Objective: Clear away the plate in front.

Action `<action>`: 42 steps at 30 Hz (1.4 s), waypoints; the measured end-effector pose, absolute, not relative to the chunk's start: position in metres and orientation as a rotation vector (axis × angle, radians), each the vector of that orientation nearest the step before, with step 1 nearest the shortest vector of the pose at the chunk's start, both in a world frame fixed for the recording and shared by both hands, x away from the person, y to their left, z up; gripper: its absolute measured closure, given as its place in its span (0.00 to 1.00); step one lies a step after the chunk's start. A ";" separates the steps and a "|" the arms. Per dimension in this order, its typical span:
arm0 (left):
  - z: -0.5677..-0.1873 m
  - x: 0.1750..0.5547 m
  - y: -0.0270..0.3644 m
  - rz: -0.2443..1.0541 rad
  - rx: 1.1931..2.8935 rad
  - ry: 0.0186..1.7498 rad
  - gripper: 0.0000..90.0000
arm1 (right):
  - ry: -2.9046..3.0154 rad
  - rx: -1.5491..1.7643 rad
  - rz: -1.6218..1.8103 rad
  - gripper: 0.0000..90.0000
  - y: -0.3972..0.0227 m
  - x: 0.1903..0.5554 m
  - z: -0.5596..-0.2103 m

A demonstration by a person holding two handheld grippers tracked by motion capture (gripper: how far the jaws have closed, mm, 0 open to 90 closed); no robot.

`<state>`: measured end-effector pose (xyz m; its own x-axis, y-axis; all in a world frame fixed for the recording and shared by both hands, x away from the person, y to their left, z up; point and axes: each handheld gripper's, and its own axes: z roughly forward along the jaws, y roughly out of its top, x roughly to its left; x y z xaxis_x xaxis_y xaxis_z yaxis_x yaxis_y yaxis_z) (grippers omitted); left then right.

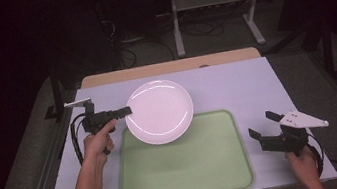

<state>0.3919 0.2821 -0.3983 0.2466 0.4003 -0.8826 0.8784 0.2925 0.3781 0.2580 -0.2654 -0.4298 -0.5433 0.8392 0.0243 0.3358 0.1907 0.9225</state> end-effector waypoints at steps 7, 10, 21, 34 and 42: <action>-0.403 0.386 0.281 -0.511 1.329 1.353 0.97 | 1.975 1.089 1.341 0.15 -0.266 0.256 -0.429; -0.405 0.384 0.280 -0.518 1.334 1.354 0.97 | 1.966 1.094 1.344 0.15 -0.268 0.255 -0.428; -0.413 0.377 0.275 -0.531 1.370 1.363 0.97 | 1.962 1.092 1.356 0.15 -0.268 0.254 -0.427; -0.427 0.369 0.263 -0.559 1.429 1.369 0.97 | 1.963 1.086 1.361 0.15 -0.268 0.252 -0.426; -0.436 0.363 0.256 -0.571 1.465 1.378 0.97 | 1.966 1.080 1.362 0.15 -0.267 0.251 -0.426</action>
